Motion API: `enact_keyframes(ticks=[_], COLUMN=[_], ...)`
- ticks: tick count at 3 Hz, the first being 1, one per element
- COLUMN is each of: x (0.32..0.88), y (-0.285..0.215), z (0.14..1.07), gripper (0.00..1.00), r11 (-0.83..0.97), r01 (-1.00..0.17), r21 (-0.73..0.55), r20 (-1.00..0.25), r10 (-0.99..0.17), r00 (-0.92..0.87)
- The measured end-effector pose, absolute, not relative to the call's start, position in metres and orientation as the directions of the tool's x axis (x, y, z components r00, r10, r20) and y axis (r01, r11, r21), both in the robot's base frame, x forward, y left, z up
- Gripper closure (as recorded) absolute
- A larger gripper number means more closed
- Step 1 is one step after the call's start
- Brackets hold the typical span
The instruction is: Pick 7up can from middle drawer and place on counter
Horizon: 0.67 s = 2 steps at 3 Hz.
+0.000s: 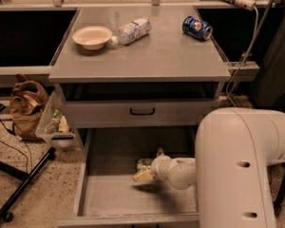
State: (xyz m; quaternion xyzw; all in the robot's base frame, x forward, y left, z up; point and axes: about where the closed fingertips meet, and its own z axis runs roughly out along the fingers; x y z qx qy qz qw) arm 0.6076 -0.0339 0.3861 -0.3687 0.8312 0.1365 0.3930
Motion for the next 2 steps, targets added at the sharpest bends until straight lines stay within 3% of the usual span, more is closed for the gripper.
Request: enact_keyframes(ticks=[2], x=[0.6116], y=[-0.0341], z=[0.3736], gripper=[0.42], r11=[0.712], r01=[-0.699], r21=[-0.064], r20=[-0.731], r10=[-0.511], r00=[-0.453])
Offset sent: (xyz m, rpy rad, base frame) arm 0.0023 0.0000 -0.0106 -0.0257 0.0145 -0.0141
